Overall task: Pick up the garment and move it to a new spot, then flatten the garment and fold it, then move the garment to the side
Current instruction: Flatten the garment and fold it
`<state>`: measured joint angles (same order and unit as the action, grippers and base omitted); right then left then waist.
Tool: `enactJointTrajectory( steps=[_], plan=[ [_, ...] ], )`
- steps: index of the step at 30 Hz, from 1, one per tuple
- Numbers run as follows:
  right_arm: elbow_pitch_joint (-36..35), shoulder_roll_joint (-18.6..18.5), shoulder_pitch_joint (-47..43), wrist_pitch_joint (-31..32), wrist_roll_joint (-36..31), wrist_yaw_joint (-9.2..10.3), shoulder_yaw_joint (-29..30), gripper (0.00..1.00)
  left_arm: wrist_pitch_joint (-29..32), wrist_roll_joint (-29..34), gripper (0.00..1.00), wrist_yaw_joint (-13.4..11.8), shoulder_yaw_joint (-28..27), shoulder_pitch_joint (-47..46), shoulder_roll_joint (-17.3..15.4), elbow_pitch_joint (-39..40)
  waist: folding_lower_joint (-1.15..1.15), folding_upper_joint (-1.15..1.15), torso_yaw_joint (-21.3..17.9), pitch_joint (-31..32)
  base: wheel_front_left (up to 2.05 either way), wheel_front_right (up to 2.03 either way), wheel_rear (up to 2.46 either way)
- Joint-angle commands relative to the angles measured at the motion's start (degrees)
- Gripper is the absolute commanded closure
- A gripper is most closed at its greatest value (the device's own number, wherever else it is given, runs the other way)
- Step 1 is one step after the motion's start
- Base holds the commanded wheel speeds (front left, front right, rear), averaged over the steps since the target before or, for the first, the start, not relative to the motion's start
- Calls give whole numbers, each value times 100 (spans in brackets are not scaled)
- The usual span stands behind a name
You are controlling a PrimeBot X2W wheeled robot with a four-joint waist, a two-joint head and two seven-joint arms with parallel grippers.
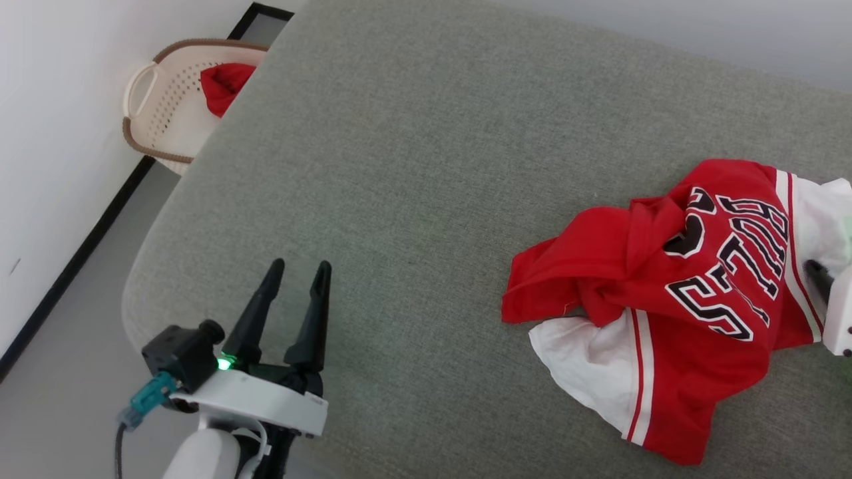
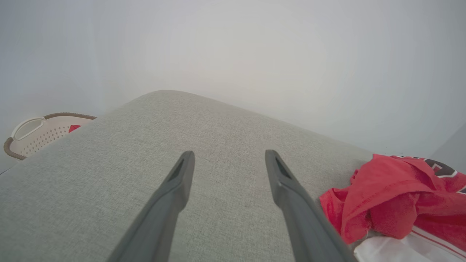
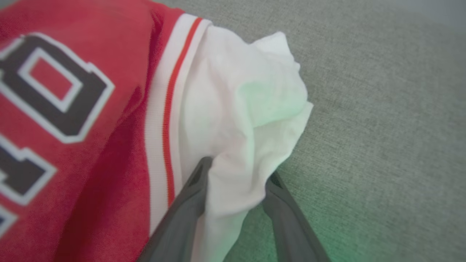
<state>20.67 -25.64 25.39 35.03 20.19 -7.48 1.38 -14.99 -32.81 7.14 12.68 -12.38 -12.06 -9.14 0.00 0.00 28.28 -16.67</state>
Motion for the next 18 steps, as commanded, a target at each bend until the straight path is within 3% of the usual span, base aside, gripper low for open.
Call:
enactJointTrajectory(
  steps=[1, 9, 18],
  plan=[
    [192, 77, -125, 58, -14, -2, -112, 100, -20, 21, 0, 34, -38, -29, 15, -13, 0, 0, -24, 23, 0, 0, 0],
    [170, -70, 47, -127, 70, 2, -73, 100, -10, 81, 0, 38, -316, 138, 25, -1, 0, 0, -306, 230, 0, 0, 0],
    [-263, -29, -412, -90, 165, 2, 281, 100, -9, 101, 0, 40, -554, 387, -136, 118, 0, 0, -843, 572, 0, 0, 0]
  ],
)
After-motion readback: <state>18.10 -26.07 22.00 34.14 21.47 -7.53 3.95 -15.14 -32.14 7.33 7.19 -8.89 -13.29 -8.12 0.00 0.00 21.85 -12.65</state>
